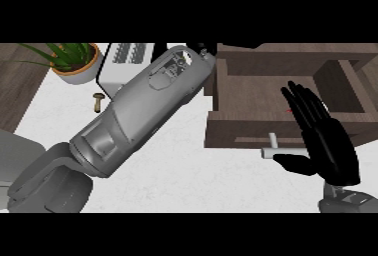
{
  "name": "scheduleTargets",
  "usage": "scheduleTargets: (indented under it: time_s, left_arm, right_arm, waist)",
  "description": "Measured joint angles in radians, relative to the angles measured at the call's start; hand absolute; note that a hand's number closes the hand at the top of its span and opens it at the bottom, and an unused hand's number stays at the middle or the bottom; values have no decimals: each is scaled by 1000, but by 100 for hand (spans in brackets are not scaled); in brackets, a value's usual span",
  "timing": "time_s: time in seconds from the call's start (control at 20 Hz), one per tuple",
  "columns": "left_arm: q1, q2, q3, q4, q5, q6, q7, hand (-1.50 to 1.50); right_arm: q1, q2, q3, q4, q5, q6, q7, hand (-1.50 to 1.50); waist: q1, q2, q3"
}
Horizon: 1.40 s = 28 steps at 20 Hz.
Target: Pick up the can, place it into the drawer and close the drawer
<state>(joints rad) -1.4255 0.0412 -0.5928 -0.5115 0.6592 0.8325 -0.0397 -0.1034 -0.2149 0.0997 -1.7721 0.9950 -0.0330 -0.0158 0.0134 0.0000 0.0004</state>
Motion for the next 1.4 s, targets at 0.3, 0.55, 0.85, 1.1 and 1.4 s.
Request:
scheduleTargets:
  time_s: [0.3,0.55,0.85,1.1,1.4]
  left_arm:
    - [44,101,-9,-109,-39,-17,90,-150]
    - [89,182,-18,-222,-66,-27,156,-150]
    - [136,262,-28,-342,-89,-38,241,-150]
    - [211,337,-32,-458,-107,-47,288,-150]
    - [295,400,-23,-570,-128,-50,320,-150]
  right_arm:
    - [-70,46,-22,215,58,-158,-51,-150]
    - [-178,53,-66,394,89,-240,-75,-150]
    - [-303,48,-117,631,131,-361,-116,-150]
    - [-425,52,-156,825,174,-455,-107,-150]
    - [-552,67,-207,1023,190,-612,-114,-150]
  waist:
    - [11,-8,-6]
    - [25,-14,-12]
    - [37,-15,-14]
    - [45,-10,-10]
    - [41,-7,-6]
